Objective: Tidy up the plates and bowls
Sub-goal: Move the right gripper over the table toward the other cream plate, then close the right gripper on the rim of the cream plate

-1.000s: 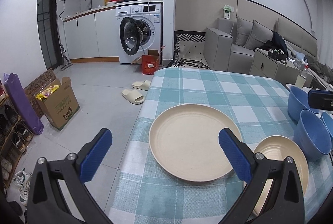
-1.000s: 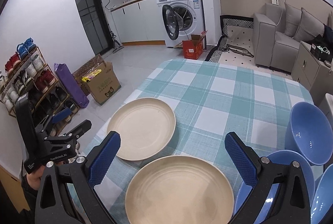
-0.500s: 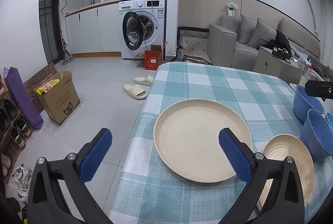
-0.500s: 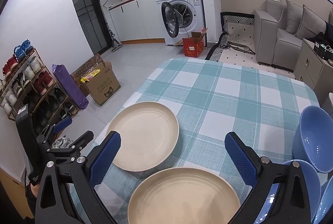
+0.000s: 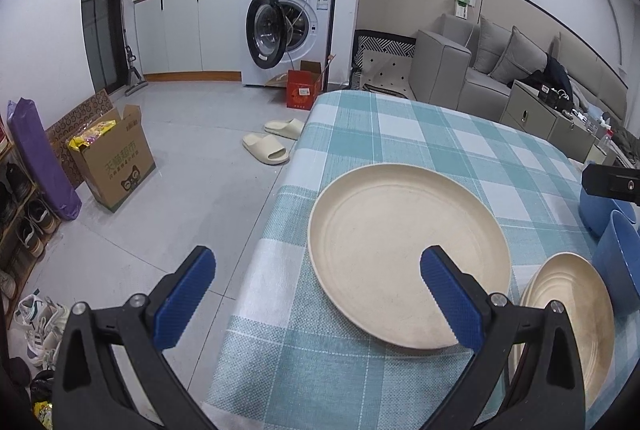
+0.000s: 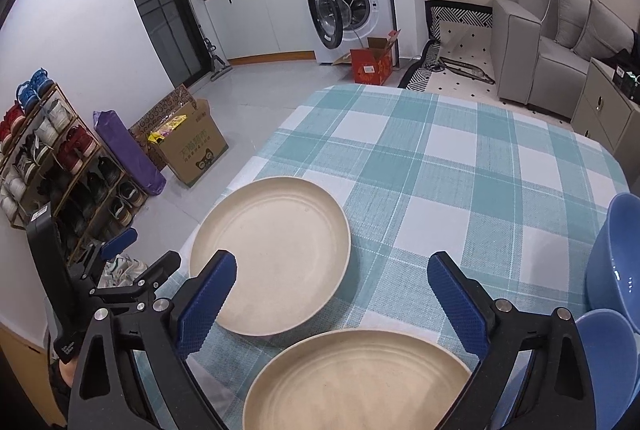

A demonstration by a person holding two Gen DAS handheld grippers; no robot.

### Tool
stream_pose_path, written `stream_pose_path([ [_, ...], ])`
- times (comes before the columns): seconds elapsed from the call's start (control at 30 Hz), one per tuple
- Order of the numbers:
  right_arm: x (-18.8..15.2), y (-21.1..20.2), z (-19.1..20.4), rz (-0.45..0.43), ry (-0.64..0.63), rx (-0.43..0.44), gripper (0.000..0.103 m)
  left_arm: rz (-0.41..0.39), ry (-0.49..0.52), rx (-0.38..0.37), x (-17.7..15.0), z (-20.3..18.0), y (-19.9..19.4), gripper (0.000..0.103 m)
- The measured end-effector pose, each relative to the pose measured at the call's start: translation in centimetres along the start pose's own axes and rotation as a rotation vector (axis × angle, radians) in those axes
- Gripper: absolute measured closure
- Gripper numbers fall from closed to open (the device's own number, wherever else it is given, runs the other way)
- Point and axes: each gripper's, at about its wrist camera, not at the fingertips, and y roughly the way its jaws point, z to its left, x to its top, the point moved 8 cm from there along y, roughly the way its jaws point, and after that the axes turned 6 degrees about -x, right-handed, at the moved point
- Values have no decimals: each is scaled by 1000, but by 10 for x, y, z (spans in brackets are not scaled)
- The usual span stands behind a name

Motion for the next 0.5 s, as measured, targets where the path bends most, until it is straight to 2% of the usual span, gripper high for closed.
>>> stream_pose_path([
  [0.27,-5,28,3,55,7,-4,10,39,-23,-13,-8,2,13,1],
  [0.4,-8,44,-1,83,21,-9,16,51,-45,-21,-11,6,16,1],
  [0.5,-11,55,-5,103,30,-14,17,62,-47,-23,-13,6,20,4],
])
